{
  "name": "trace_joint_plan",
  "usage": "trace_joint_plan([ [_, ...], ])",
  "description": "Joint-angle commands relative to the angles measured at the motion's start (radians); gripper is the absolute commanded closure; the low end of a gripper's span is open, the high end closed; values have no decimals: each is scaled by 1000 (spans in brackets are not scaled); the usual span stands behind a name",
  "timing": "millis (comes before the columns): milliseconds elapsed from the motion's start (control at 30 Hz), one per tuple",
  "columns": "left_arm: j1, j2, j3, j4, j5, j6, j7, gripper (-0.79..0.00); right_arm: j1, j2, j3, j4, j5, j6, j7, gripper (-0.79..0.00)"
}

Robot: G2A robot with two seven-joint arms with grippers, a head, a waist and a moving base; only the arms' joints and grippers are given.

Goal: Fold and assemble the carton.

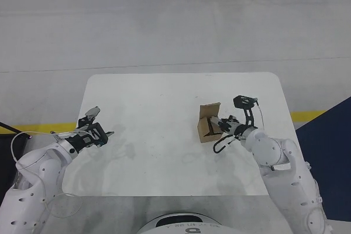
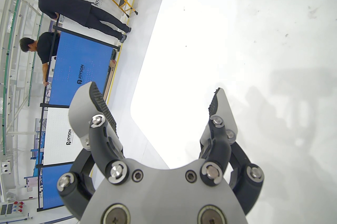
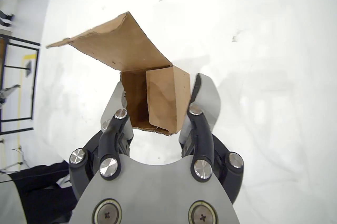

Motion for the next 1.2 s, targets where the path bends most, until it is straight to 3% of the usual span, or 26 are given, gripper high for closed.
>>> trace_joint_plan([
  [0, 3, 1, 4, -6, 7, -10, -10, -785, -29, -1, 43, 18, 112, -58, -52, -394],
  [100, -4, 3, 17, -30, 0, -70, -30, -785, -48, -2, 77, 88, 228, -128, -87, -317],
  [300, -107, -5, 123, -38, -113, -221, -121, -785, -31, -2, 48, 172, 339, -271, -51, -363],
  [433, -224, -24, 232, 39, -308, -328, -178, -785, -21, -3, 32, 202, 429, -348, -44, -391],
  [467, -224, -24, 232, 39, -308, -328, -178, -785, -20, -3, 36, 207, 438, -358, -52, -508],
  [500, -224, -24, 232, 39, -308, -328, -178, -785, -21, -2, 44, 209, 433, -361, -69, -785],
  [700, -207, -22, 222, 36, -301, -308, -178, -785, -22, -1, 47, 208, 426, -361, -75, -785],
  [767, -168, -23, 193, 58, -389, -298, -132, -785, -22, -1, 47, 208, 426, -361, -75, -785],
  [867, -168, -28, 201, 82, -508, -305, -149, -785, -21, -3, 38, 214, 453, -371, -88, -785],
  [1000, -258, -55, 308, 185, -829, -320, -245, -785, 0, -1, 20, 248, 528, -474, -29, -785],
  [1167, -440, -95, 497, 358, -1162, -360, -408, -785, 13, 3, 18, 280, 603, -533, 16, -785],
])
